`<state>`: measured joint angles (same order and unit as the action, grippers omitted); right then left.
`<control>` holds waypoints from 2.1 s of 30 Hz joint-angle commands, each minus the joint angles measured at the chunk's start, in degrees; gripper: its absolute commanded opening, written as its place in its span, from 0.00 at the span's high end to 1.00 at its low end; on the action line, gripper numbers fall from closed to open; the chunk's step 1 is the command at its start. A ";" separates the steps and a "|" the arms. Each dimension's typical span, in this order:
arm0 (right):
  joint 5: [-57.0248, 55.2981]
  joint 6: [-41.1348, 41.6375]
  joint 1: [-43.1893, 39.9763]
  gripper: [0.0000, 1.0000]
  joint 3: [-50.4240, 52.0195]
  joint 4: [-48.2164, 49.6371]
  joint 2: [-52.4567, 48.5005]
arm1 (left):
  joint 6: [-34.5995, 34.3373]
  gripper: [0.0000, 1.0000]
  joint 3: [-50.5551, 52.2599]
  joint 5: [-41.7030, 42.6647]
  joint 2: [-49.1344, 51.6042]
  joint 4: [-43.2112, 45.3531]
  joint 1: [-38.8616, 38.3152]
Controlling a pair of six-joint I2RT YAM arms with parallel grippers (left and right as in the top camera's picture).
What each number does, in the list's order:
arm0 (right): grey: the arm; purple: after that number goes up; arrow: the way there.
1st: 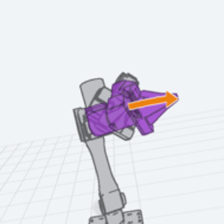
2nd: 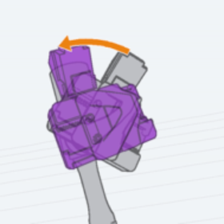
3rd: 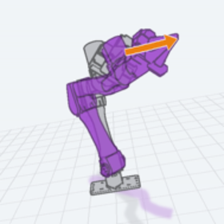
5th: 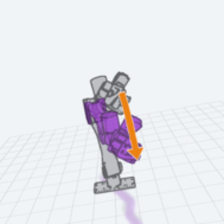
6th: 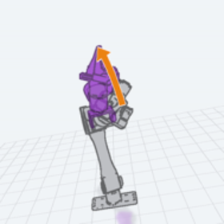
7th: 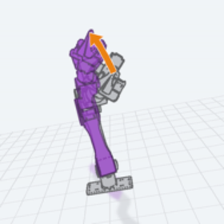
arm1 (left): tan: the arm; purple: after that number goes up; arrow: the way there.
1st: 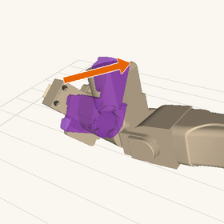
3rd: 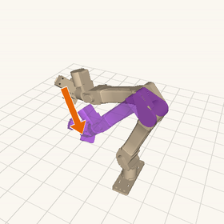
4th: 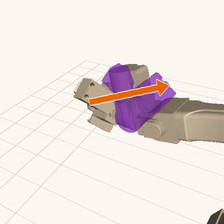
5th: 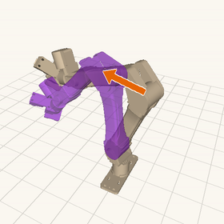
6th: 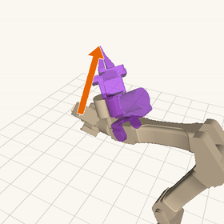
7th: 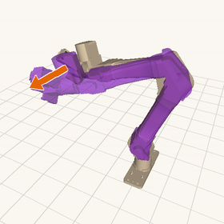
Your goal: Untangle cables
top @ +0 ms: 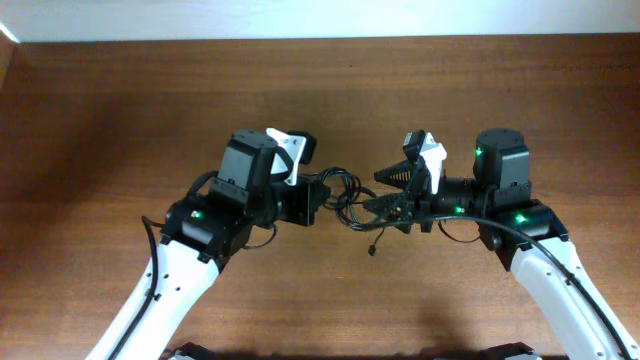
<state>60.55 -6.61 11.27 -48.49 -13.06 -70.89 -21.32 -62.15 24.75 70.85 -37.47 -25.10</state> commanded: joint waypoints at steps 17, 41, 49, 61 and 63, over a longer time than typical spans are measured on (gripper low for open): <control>-1.33 -0.70 0.46 0.60 -0.76 0.92 0.22 | -9.53 1.00 -0.74 2.45 0.09 5.99 -7.21; -4.63 3.76 0.24 0.96 -0.76 3.19 0.52 | -9.49 1.00 -0.74 -15.89 0.09 2.21 -8.61; 1.03 4.07 0.24 0.96 -0.76 5.66 0.57 | -9.51 1.00 -0.74 -30.12 0.11 0.72 -8.61; 17.94 4.09 0.24 0.96 -0.76 16.50 0.57 | -9.49 1.00 -0.72 -45.24 0.72 -3.41 -8.37; 18.78 4.11 0.24 0.96 -0.76 17.00 0.57 | -9.49 1.00 -0.68 -47.93 0.83 -4.35 -8.33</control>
<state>72.55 -2.72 11.75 -48.42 2.72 -71.22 -31.18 -63.51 -11.64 70.83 -39.40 -34.72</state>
